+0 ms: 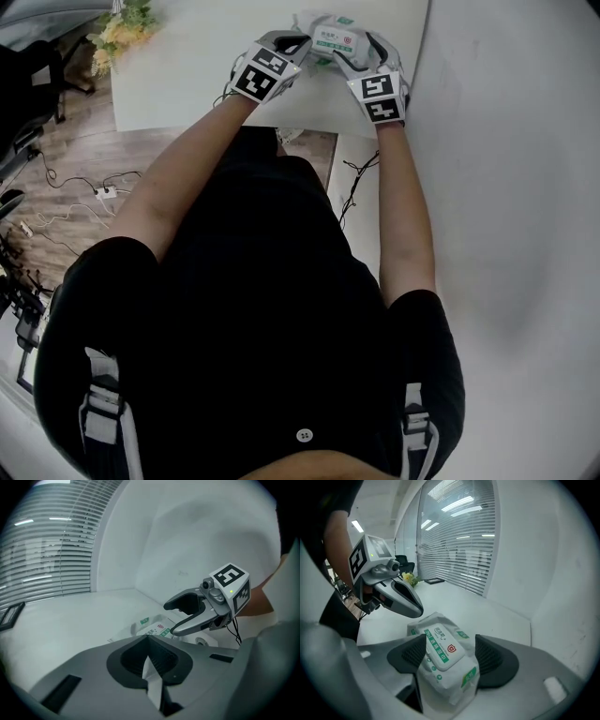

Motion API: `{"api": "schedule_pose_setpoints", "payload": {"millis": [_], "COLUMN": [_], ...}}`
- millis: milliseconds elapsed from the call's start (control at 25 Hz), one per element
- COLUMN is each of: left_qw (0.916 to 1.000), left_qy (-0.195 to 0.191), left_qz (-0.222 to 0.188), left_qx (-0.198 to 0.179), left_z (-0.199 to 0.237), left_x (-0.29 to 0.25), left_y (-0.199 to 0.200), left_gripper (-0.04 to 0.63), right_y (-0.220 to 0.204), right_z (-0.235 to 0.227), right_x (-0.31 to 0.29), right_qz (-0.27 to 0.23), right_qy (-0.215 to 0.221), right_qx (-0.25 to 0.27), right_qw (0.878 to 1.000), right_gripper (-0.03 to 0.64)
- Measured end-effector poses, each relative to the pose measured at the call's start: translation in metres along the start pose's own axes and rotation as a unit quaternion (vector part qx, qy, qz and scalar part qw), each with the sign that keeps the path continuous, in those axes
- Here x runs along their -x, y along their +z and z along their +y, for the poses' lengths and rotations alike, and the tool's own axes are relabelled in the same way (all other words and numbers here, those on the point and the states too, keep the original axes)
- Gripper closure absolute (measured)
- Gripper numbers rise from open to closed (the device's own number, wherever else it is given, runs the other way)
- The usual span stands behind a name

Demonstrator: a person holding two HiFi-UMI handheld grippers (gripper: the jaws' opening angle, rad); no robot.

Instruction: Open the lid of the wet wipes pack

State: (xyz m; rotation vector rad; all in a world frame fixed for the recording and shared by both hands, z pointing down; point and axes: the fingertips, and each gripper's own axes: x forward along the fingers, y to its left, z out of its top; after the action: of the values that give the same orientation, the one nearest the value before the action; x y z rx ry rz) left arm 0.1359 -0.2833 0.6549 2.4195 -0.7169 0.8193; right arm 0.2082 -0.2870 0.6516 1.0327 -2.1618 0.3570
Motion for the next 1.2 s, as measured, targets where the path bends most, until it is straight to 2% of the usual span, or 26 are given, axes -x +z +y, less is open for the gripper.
{"api": "schedule_pose_setpoints", "payload": {"millis": [160, 400, 720, 960, 1200], "left_qw": [0.9999, 0.9995, 0.9987, 0.9975, 0.9984], "left_qy": [0.000, -0.006, 0.003, 0.005, 0.000], "left_qz": [0.017, 0.027, 0.037, 0.056, 0.046], "left_qx": [-0.004, 0.017, 0.034, 0.042, 0.032], "left_z": [0.000, -0.002, 0.003, 0.003, 0.005], "left_x": [-0.010, -0.017, -0.020, -0.025, -0.027], "left_y": [-0.009, -0.021, -0.027, -0.036, -0.032], "left_gripper": [0.588, 0.588, 0.588, 0.588, 0.588], "right_y": [-0.003, -0.013, -0.021, -0.023, -0.015], "right_z": [0.004, 0.015, 0.021, 0.022, 0.021], "right_x": [-0.009, -0.016, -0.024, -0.028, -0.025], "right_qz": [0.018, 0.049, 0.070, 0.084, 0.080], "right_qy": [0.009, 0.020, 0.028, 0.026, 0.024], "right_qx": [0.030, 0.086, 0.111, 0.150, 0.163], "right_qw": [0.999, 0.995, 0.991, 0.985, 0.983], "right_gripper": [0.278, 0.278, 0.276, 0.272, 0.272]}}
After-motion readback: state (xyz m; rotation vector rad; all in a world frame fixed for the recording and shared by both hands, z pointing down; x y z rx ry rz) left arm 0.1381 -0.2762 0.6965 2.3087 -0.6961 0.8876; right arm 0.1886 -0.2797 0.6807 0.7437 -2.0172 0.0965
